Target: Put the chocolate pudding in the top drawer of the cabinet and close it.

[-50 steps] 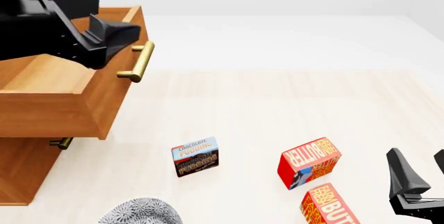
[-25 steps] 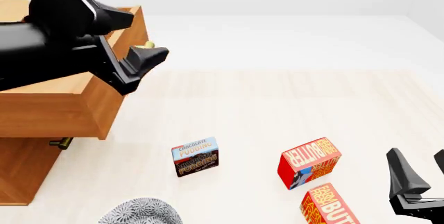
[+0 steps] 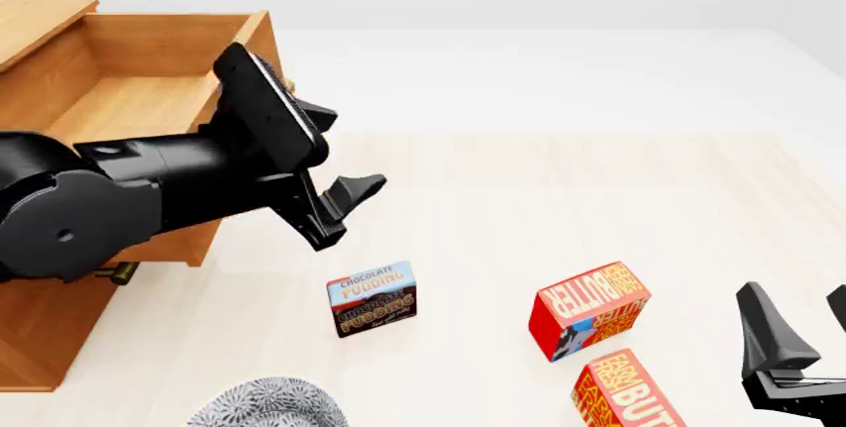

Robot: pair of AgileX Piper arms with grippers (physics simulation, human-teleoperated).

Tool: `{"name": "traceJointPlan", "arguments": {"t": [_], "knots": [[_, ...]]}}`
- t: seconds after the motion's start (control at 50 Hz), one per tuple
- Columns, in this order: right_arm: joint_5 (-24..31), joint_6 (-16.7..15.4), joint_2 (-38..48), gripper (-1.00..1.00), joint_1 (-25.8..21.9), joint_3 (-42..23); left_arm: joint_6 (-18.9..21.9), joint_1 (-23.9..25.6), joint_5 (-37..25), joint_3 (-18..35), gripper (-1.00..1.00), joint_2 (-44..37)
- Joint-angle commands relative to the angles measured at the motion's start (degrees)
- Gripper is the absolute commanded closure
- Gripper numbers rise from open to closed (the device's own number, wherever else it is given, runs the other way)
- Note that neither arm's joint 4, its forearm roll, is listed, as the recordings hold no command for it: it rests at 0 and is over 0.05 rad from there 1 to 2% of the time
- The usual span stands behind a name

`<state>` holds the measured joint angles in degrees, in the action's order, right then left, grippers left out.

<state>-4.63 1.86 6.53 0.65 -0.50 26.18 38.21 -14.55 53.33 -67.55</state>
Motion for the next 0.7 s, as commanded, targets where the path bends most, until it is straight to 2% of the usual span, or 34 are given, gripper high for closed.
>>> {"name": "traceJointPlan", "arguments": {"t": [0.02,0.7], "knots": [[0.01,-0.02,-0.01,-1.0,-0.01,0.0,-0.38,1.04,3.98,-3.38,-1.0,-3.85],[0.02,-0.01,-0.03,-1.0,0.01,0.0,-0.4,-0.65,12.72,-10.21,-1.0,-12.56]]}}
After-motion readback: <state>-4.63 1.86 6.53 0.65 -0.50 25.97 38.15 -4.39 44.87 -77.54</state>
